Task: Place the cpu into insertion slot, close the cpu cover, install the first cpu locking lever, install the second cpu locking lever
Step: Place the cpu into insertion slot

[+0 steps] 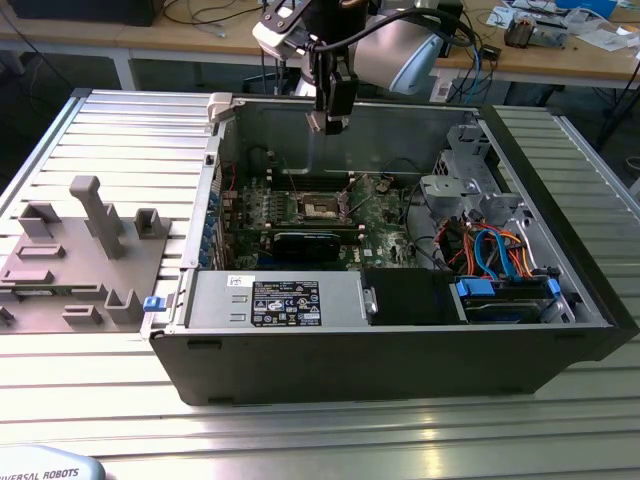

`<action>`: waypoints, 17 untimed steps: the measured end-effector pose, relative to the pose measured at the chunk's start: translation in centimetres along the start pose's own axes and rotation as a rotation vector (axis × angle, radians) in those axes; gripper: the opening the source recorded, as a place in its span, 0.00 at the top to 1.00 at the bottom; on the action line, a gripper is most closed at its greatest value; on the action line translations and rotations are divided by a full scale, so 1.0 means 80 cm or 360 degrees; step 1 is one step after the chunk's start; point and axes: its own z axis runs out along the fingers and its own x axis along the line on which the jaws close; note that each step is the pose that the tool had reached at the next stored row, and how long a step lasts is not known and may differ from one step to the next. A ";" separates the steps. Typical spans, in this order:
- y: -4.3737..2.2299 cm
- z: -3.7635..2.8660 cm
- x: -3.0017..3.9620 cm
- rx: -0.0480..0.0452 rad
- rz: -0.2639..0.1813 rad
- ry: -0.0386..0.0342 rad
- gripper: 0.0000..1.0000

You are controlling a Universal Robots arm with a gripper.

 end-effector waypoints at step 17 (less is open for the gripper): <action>0.0000 0.0000 0.0000 0.0000 0.0011 -0.0001 0.46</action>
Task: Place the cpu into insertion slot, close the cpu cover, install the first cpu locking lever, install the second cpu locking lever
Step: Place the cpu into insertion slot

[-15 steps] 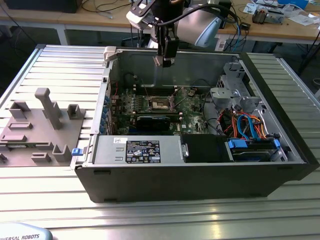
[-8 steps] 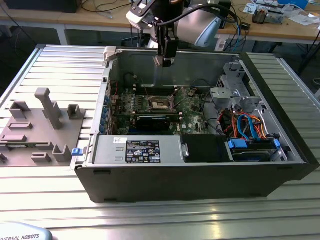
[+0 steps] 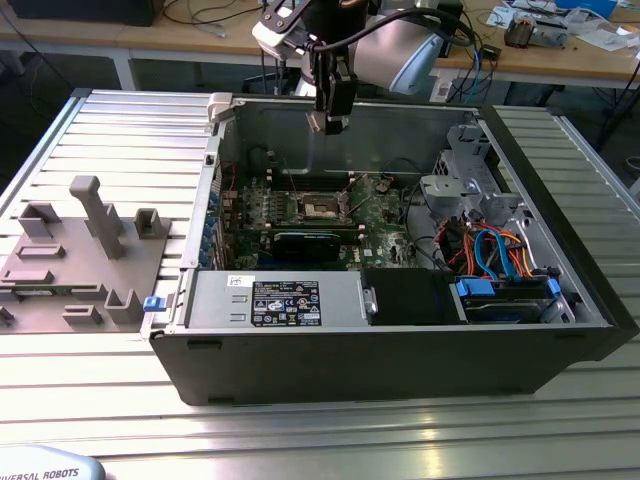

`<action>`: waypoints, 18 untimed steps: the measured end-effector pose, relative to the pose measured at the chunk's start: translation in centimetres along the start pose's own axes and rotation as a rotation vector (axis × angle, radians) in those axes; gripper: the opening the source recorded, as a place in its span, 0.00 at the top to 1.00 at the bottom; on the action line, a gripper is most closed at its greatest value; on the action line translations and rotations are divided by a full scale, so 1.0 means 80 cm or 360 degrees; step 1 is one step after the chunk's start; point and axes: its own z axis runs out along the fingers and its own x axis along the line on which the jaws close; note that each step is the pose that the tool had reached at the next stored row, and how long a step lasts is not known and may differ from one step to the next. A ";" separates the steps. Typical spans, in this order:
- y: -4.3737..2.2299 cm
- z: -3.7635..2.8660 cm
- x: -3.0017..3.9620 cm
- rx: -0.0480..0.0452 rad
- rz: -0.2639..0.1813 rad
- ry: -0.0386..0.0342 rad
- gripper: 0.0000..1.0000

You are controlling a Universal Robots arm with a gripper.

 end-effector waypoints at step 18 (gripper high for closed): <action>0.0001 0.0000 0.0000 -0.0001 0.0039 -0.0002 0.46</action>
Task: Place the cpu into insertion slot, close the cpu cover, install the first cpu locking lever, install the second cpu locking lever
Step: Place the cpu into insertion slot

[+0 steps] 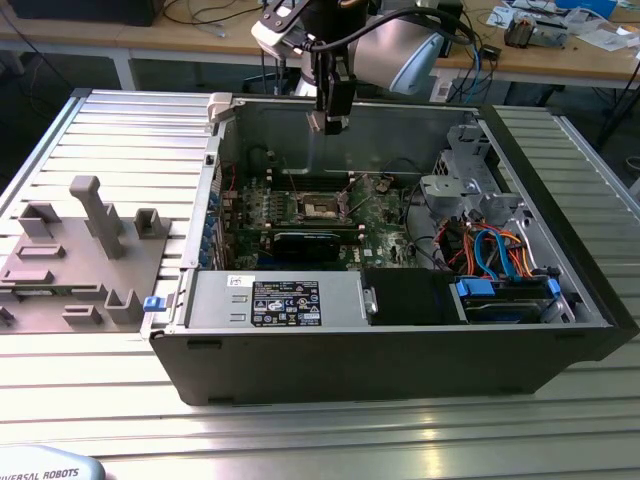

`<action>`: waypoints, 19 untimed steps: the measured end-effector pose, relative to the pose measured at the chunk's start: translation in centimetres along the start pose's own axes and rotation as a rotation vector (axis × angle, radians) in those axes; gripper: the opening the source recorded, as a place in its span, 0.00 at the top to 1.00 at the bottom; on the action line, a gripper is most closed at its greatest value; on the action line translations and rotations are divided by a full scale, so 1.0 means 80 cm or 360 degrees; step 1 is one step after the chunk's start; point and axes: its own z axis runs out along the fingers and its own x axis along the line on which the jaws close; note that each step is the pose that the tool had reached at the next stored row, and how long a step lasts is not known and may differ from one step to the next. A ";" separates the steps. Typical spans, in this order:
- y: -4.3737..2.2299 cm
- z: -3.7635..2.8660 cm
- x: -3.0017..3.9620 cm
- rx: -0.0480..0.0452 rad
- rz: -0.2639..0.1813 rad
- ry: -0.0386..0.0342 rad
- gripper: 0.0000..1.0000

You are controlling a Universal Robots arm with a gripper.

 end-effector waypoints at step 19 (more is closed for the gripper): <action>-0.0001 0.0019 -0.0001 0.0000 0.0004 -0.0004 0.46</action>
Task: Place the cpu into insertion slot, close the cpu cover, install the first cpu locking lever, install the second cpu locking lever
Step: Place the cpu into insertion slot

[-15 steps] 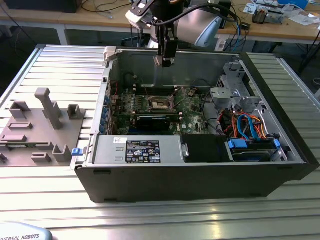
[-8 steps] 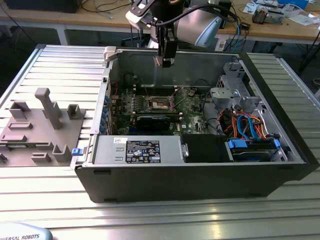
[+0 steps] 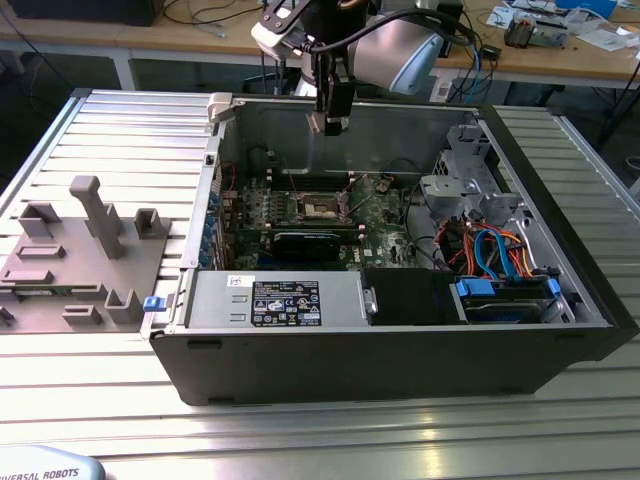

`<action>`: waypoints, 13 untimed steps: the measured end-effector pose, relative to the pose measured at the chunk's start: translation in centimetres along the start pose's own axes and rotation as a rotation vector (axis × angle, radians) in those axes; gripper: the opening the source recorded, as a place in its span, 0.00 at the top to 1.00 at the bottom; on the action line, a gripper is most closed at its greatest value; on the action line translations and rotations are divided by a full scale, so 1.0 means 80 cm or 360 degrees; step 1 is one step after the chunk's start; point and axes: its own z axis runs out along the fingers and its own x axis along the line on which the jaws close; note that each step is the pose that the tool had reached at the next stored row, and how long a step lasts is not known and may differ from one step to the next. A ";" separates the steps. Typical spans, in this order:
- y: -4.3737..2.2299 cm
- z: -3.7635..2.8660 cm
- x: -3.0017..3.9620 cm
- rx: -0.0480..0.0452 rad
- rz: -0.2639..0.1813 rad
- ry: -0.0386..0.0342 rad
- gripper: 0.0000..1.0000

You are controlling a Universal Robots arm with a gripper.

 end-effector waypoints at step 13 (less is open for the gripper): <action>0.0000 0.0001 0.0000 0.0003 -0.0001 -0.0023 0.46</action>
